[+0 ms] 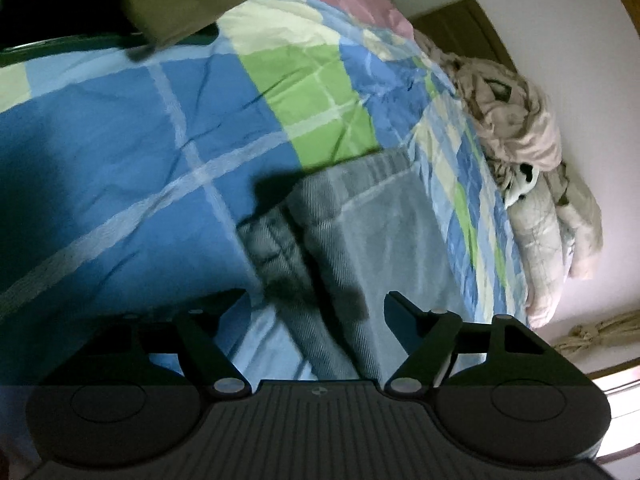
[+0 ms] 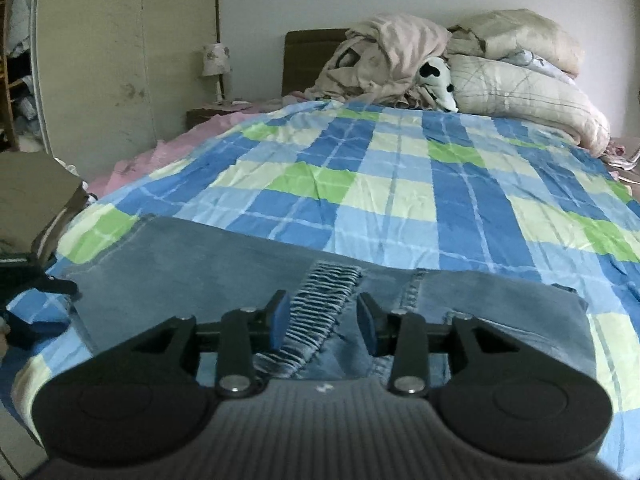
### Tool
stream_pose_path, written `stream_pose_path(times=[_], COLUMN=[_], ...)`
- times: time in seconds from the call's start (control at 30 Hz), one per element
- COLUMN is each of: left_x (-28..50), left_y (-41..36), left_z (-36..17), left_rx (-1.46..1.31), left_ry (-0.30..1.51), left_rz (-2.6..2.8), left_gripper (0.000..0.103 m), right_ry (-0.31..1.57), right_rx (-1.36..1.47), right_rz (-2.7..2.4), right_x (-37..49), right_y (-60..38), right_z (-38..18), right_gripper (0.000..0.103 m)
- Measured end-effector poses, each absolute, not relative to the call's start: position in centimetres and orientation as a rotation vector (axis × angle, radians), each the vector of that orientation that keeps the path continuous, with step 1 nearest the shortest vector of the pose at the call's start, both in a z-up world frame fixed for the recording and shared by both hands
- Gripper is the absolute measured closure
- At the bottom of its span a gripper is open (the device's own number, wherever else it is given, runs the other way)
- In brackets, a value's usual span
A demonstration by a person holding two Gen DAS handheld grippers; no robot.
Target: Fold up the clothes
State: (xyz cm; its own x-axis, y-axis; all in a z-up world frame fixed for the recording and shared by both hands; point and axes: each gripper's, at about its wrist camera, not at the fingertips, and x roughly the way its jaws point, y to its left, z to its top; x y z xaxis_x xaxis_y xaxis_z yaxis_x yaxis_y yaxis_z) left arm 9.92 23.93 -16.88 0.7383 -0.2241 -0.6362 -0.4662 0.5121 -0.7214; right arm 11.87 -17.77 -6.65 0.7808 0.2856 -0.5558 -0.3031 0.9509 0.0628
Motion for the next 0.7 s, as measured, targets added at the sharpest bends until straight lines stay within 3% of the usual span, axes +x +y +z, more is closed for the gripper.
stream_pose_path(times=[0.1, 0.27, 0.37, 0.7], left_x=[10.9, 10.9, 11.0, 13.5], left_y=[24.3, 24.0, 23.2, 16.1], left_z=[-17.3, -17.6, -16.8, -8.5], left_rx=[-1.057, -1.068, -1.048, -0.800], left_ry=[0.725, 0.696, 0.679, 0.645], left_rz=[0.163, 0.135, 0.113, -0.056], left_gripper=[0.029, 0.078, 0.088, 0.090], right_ry=[0.596, 0.614, 0.615, 0.734], right_rx=[-0.018, -0.022, -0.020, 0.250], right_rz=[0.325, 0.330, 0.342, 0.402], right_x=[11.9, 11.7, 11.7, 13.2], right_y=[-17.5, -17.7, -17.8, -21.3], right_z=[-6.7, -7.0, -6.9, -6.1], right_gripper=[0.062, 0.062, 0.062, 0.062])
